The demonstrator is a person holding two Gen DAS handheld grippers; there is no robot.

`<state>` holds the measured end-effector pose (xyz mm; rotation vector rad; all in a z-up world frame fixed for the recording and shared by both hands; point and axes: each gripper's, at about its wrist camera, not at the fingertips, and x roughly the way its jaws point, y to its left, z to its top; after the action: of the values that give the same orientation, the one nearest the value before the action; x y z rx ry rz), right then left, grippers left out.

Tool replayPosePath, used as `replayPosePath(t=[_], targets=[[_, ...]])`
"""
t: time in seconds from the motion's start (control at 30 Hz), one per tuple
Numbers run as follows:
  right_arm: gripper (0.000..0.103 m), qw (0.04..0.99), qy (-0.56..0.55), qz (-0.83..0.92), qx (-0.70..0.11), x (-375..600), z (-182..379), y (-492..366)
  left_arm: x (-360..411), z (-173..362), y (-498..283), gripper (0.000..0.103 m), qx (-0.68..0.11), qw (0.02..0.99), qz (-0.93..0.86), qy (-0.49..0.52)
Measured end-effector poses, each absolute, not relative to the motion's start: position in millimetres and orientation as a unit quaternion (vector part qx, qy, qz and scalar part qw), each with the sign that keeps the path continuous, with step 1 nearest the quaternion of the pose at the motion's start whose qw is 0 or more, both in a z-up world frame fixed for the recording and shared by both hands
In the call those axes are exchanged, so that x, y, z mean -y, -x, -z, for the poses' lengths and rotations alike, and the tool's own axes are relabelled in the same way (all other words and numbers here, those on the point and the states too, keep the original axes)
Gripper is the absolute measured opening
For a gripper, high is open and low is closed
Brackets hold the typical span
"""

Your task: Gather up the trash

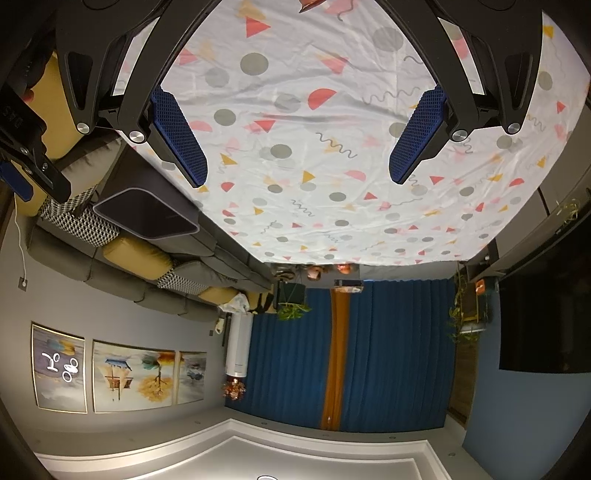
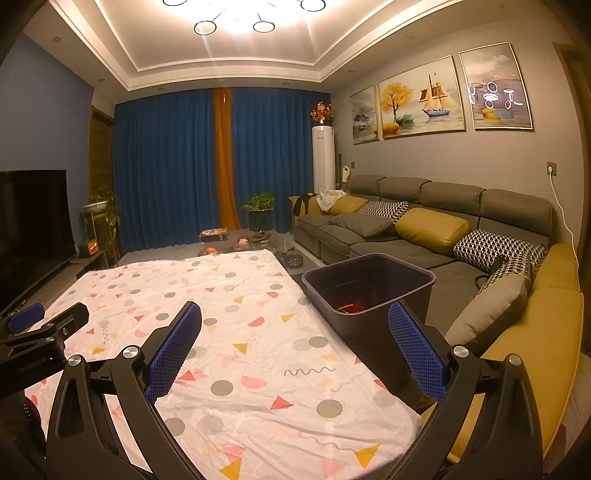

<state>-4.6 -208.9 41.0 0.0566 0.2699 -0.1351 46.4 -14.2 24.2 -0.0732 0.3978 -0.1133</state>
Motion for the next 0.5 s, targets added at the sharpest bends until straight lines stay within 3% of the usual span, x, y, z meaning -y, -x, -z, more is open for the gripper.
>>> replayPosePath(t=[0.5], targets=[[0.097, 0.988, -0.031, 0.069, -0.136, 210.1, -41.3, 5.0, 16.4, -22.5, -47.5, 0.097, -0.202, 0.977, 0.059, 0.037]])
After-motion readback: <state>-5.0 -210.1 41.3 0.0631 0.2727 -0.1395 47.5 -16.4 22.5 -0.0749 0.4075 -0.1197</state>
